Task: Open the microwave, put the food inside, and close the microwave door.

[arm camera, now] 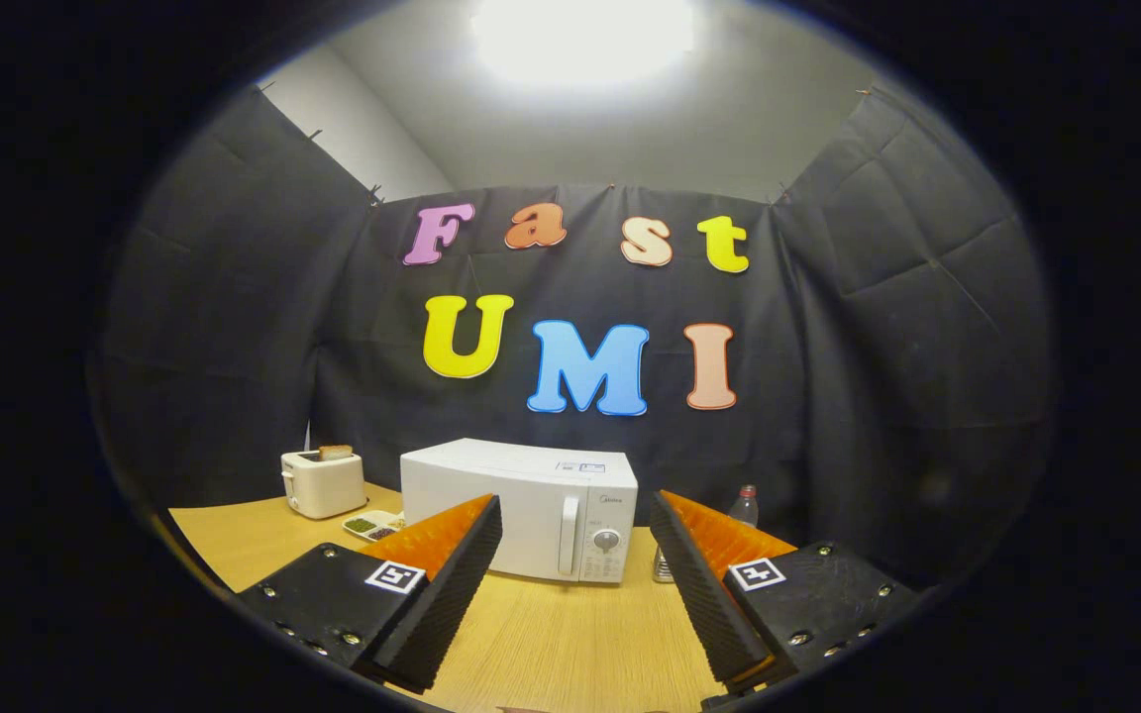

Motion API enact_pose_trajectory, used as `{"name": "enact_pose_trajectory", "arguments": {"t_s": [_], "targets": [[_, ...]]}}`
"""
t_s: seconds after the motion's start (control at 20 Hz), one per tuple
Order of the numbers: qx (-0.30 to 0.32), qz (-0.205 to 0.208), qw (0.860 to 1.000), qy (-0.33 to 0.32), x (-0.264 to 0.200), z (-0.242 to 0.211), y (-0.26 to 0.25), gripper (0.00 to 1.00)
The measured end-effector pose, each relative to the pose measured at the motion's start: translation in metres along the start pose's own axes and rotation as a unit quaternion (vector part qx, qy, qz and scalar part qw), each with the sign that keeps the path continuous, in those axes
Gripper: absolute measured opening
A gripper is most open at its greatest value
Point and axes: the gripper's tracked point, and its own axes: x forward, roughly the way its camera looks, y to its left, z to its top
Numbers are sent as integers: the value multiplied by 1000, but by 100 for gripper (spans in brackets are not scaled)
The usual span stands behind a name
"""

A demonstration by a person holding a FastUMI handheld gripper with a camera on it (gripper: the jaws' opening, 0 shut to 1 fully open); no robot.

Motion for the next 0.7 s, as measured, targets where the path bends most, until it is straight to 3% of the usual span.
{"name": "enact_pose_trajectory", "arguments": {"t_s": [0.45, 0.7], "targets": [[40, 26, 999, 8, 76, -34, 16, 96], [61, 15, 998, 25, 141, -71, 11, 96]]}}
